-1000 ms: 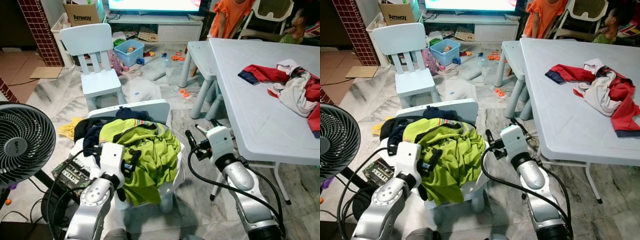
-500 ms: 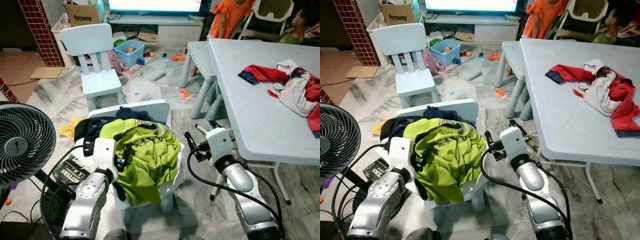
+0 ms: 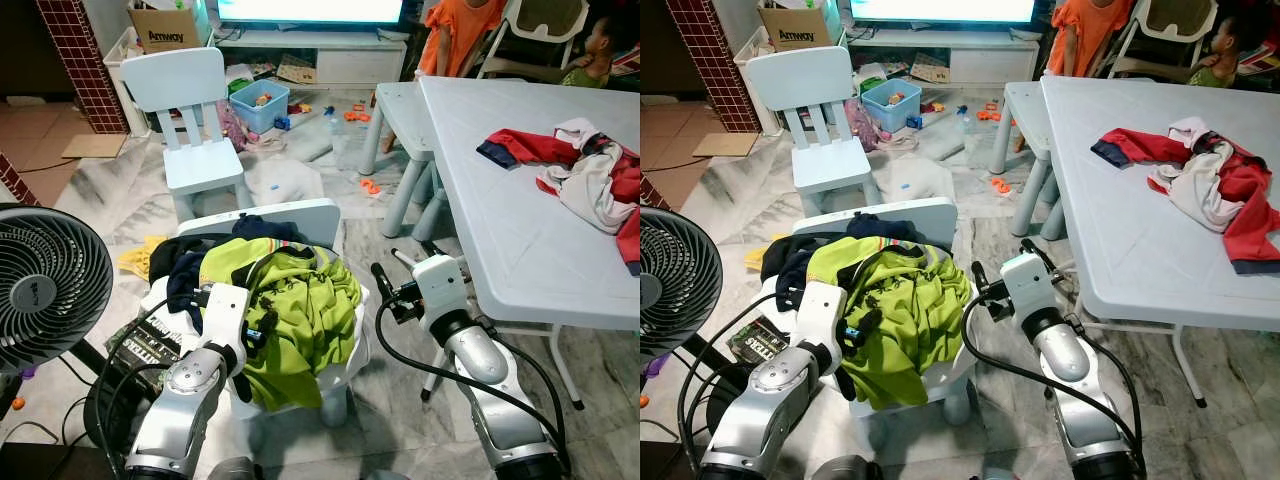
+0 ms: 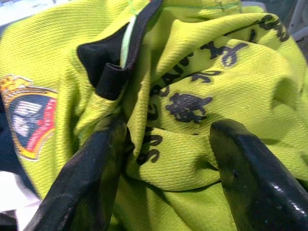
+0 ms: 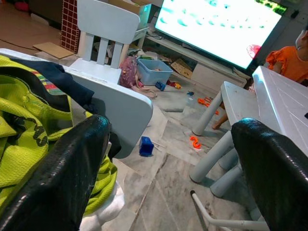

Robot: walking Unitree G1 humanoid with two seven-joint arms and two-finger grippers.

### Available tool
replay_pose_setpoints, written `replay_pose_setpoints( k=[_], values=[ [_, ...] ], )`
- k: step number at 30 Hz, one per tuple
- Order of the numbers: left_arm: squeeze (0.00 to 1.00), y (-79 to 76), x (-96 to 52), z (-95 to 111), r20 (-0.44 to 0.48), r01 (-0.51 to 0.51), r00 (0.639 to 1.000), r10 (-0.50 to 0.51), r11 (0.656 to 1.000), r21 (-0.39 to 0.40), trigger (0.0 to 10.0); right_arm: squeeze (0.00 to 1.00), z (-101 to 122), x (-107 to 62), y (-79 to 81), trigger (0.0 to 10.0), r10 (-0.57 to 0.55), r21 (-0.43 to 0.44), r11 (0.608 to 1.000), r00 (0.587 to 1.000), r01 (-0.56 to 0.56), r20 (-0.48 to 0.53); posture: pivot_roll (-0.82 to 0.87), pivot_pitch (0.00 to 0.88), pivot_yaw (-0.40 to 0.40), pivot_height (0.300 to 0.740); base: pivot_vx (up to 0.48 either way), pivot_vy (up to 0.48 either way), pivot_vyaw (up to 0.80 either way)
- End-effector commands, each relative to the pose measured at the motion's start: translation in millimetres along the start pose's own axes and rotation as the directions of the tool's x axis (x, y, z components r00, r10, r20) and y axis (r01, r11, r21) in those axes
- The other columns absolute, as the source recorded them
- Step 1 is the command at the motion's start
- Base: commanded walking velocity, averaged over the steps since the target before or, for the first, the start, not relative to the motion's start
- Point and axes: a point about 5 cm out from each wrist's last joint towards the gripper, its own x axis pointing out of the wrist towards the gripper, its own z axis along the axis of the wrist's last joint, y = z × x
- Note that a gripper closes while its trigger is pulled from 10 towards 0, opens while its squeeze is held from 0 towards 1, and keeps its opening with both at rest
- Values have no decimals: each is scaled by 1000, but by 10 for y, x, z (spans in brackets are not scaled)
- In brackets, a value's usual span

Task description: Hang hanger

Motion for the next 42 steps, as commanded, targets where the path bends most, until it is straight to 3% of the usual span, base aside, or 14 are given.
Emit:
replay_pose_setpoints(
  k=[1, 5, 11, 16, 22, 26, 28, 32, 34, 36, 40, 42],
  values=[
    [0, -30, -13, 13, 9, 14, 1000, -14, 1000, 23, 10000, 0, -6, -5, -25, 10000, -3, -9, 1000, 1000, 3, -3, -11, 0, -21, 740, 0, 0, 0],
    [0, -63, 12, -17, -22, 39, 999, -38, 999, 13, 10000, 0, -6, 2, -22, 10000, -2, -9, 1000, 1000, 2, -3, -8, 0, -24, 740, 0, 0, 0],
    [0, -262, 60, -122, -115, 222, 969, -220, 975, 7, 10000, 0, -3, 0, -19, 10000, -2, -12, 1000, 1000, 2, -1, -8, 0, -24, 740, 0, 0, 0],
    [0, -324, 108, -119, -140, 292, 947, -290, 956, -6, 10000, 0, 5, 9, -17, 10000, -2, -12, 1000, 1000, 2, 1, -8, 0, -24, 740, 0, 0, 0],
    [0, -372, 170, 6, -90, 317, 945, -315, 948, 12, 10000, 0, 8, 18, -11, 10000, -1, -12, 1000, 1000, 1, 3, -15, 0, -22, 740, 0, 0, 0],
    [0, -387, 148, 163, 6, 350, 936, -352, 932, 100, 10000, 0, 6, 17, 2, 10000, 2, -11, 1000, 1000, -2, 3, -11, 0, -23, 740, 0, 0, 0],
    [0, -363, 118, 186, 28, 344, 937, -349, 932, 118, 10000, 0, 3, 21, 7, 10000, 4, -11, 1000, 1000, -4, 2, -8, 0, -24, 740, 0, 0, 0],
    [0, -240, 0, 268, 88, 262, 952, -292, 930, 258, 10000, 0, 6, 32, 41, 10000, 15, -9, 1000, 1000, -15, 4, 11, 0, -30, 740, 0, 0, 0],
    [0, -240, 0, 268, 88, 262, 952, -292, 930, 258, 10000, 0, 6, 32, 41, 10000, 15, -9, 1000, 1000, -15, 4, 11, 0, -30, 740, 0, 0, 0],
    [0, -181, -77, 322, 128, 199, 960, -247, 931, 305, 10000, 0, 8, 37, 51, 10000, 22, -10, 1000, 1000, -22, 6, 14, 0, -31, 740, 0, 0, 0],
    [0, -62, -139, 331, 203, 71, 970, -135, 954, 292, 10000, 0, 5, 39, 53, 10000, 25, -10, 1000, 1000, -25, 5, 20, 0, -32, 740, 0, 0, 0],
    [0, -48, -145, 323, 210, 60, 970, -124, 955, 291, 10000, 0, 4, 40, 54, 10000, 25, -9, 1000, 1000, -25, 5, 20, 0, -32, 740, 0, 0, 0]
  ],
)
